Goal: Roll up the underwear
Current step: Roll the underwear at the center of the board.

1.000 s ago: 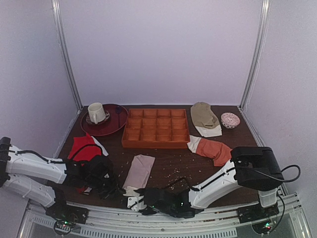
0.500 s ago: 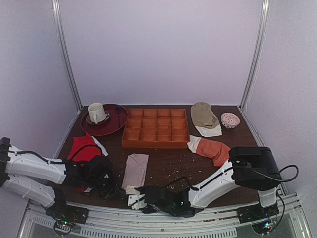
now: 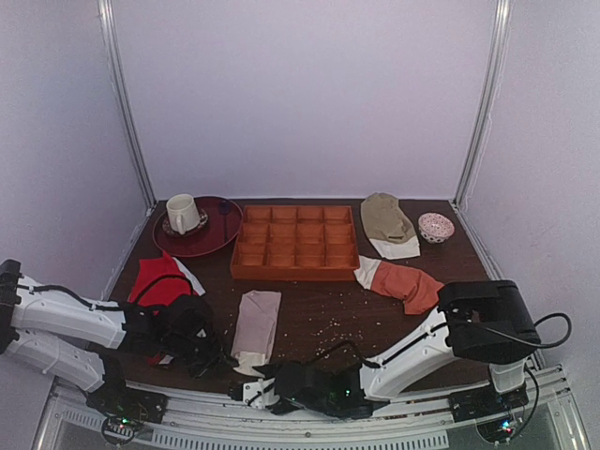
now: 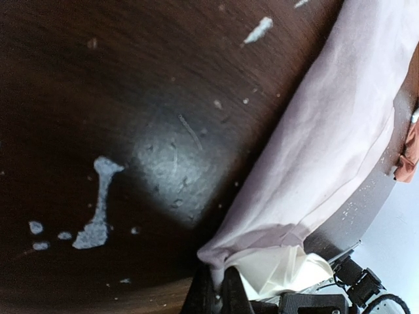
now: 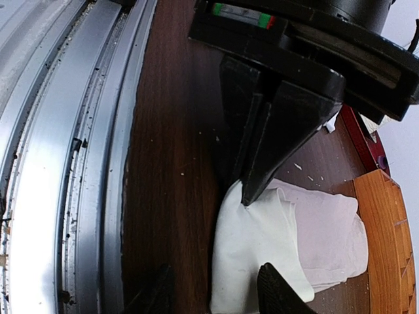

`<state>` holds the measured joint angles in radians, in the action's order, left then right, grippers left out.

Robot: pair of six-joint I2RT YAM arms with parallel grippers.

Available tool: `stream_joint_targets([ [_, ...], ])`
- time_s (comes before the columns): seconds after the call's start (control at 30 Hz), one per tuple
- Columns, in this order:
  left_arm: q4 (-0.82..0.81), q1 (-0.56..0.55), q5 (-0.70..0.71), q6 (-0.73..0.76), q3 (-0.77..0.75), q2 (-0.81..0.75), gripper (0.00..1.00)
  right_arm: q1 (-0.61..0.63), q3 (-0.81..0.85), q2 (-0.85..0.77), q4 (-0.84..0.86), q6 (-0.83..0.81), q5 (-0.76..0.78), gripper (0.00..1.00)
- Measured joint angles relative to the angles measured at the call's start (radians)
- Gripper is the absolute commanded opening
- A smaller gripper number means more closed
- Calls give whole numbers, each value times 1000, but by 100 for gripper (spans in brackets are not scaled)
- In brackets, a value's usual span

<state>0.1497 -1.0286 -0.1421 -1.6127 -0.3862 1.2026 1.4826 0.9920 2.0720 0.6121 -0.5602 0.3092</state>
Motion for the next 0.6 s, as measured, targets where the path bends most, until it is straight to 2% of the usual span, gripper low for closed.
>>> stream_joint_targets([
  [0.17, 0, 0, 0, -1, 0, -1, 0, -14, 6, 0, -10, 35, -34, 43],
  [0.47, -3, 0, 0, -5, 22, -27, 0, -56, 25, 0, -47, 77, -100, 35],
  [0.6, 4, 0, 0, -8, 23, -42, 0, -66, 25, 0, -49, 89, -111, 28],
])
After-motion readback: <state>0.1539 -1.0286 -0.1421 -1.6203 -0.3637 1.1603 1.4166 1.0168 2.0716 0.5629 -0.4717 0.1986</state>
